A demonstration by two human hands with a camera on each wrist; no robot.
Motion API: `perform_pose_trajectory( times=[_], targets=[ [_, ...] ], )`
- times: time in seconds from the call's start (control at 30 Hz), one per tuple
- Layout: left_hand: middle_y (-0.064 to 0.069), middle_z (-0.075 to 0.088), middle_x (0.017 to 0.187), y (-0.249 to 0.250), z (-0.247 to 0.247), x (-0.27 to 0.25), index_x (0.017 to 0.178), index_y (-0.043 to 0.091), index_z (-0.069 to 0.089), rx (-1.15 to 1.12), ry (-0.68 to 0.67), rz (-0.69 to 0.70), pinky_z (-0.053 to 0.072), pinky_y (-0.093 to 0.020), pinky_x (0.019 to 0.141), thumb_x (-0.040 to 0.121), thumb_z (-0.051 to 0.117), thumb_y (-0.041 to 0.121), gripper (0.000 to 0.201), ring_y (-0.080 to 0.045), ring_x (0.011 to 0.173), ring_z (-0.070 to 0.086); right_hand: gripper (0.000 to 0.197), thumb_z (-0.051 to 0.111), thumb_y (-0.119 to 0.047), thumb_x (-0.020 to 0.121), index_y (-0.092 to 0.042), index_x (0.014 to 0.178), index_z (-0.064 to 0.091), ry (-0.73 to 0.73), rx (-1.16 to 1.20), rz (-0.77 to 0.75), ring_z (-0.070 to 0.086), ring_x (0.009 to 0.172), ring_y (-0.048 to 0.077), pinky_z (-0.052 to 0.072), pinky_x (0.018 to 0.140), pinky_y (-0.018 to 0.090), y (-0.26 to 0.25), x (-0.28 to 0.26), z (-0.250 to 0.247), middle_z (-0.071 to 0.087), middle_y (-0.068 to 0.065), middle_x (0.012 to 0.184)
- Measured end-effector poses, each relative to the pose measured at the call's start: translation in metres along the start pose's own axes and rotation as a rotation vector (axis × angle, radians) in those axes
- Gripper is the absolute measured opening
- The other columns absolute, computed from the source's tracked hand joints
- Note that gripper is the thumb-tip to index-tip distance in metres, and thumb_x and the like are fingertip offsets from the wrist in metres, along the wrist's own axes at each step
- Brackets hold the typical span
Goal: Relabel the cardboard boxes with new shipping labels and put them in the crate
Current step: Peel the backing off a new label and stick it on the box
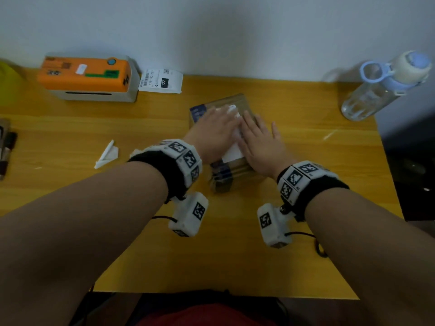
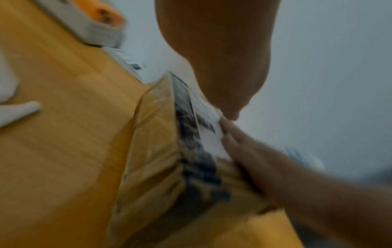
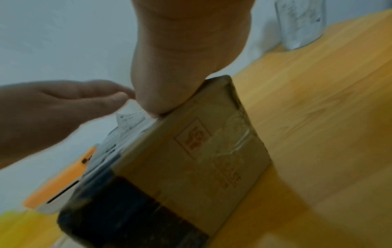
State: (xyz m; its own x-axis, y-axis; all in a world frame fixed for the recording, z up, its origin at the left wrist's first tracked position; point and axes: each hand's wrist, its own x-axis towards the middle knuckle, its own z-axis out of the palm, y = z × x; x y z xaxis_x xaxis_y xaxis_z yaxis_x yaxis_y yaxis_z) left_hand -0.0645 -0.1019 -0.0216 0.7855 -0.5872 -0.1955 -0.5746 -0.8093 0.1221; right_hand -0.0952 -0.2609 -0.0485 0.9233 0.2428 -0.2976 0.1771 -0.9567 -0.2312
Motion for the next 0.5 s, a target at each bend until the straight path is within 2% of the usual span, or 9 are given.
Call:
perform_pose_trajectory(
  times=[0.07, 0.13, 0.3, 0.37, 0.43, 0.5],
  targets=[
    [-0.005, -0.010, 0.158, 0.004, 0.017, -0.002, 0.150, 0.012, -0.007, 0.029, -0.182, 0.003, -0.003, -0.036, 0.119, 0.098, 0.013, 0.050, 0.068, -0.017, 0.146, -0.008, 0.056, 0.018, -0.034, 0.103, -0.016, 0.151, -0.003, -0.015, 0.060, -0.010, -0.014, 0.146, 0.024, -0.002, 0.120, 0.041, -0.001, 0.003, 0.006, -0.012, 0.001, 0.159],
    [-0.003, -0.019, 0.156, -0.003, 0.028, -0.001, 0.148, 0.013, -0.016, 0.049, -0.237, -0.046, -0.008, -0.036, 0.118, 0.093, 0.009, 0.060, 0.075, -0.015, 0.144, -0.015, 0.057, 0.018, -0.034, 0.103, -0.015, 0.151, -0.005, -0.030, 0.076, -0.006, -0.016, 0.145, 0.026, -0.002, 0.120, 0.039, 0.000, 0.005, 0.006, -0.015, 0.001, 0.159],
    [-0.003, -0.019, 0.156, -0.038, 0.013, -0.004, 0.148, 0.014, -0.016, 0.159, -0.258, -0.197, -0.011, -0.048, 0.115, 0.080, 0.006, 0.078, 0.096, -0.018, 0.145, -0.013, 0.058, 0.013, -0.042, 0.101, -0.023, 0.150, -0.009, -0.040, 0.006, 0.057, -0.004, 0.147, 0.023, 0.007, 0.119, 0.049, -0.005, 0.001, 0.005, -0.015, -0.006, 0.158],
    [-0.002, -0.017, 0.157, -0.044, 0.010, -0.006, 0.148, 0.015, -0.013, 0.187, -0.252, -0.225, -0.010, -0.050, 0.116, 0.076, 0.006, 0.082, 0.101, -0.018, 0.145, -0.012, 0.057, 0.015, -0.039, 0.101, -0.019, 0.152, -0.002, -0.011, -0.106, 0.099, 0.000, 0.147, 0.023, 0.002, 0.118, 0.050, -0.013, 0.003, -0.004, -0.007, -0.002, 0.160],
    [-0.002, -0.019, 0.156, -0.044, 0.011, -0.007, 0.148, 0.014, -0.014, 0.125, -0.250, -0.236, -0.004, -0.048, 0.117, 0.077, 0.011, 0.081, 0.101, -0.018, 0.145, -0.012, 0.058, 0.017, -0.037, 0.100, -0.013, 0.151, 0.006, 0.025, -0.231, 0.030, -0.001, 0.147, 0.023, -0.002, 0.118, 0.049, -0.028, 0.011, -0.015, 0.001, 0.004, 0.160],
    [-0.001, -0.020, 0.156, -0.043, 0.014, -0.007, 0.148, 0.014, -0.015, 0.070, -0.242, -0.246, 0.001, -0.045, 0.118, 0.081, 0.016, 0.077, 0.097, -0.018, 0.145, -0.013, 0.057, 0.015, -0.038, 0.100, -0.015, 0.152, 0.003, -0.026, -0.227, -0.106, -0.005, 0.147, 0.020, -0.003, 0.119, 0.047, -0.040, 0.022, -0.016, -0.002, 0.002, 0.160]
  ],
)
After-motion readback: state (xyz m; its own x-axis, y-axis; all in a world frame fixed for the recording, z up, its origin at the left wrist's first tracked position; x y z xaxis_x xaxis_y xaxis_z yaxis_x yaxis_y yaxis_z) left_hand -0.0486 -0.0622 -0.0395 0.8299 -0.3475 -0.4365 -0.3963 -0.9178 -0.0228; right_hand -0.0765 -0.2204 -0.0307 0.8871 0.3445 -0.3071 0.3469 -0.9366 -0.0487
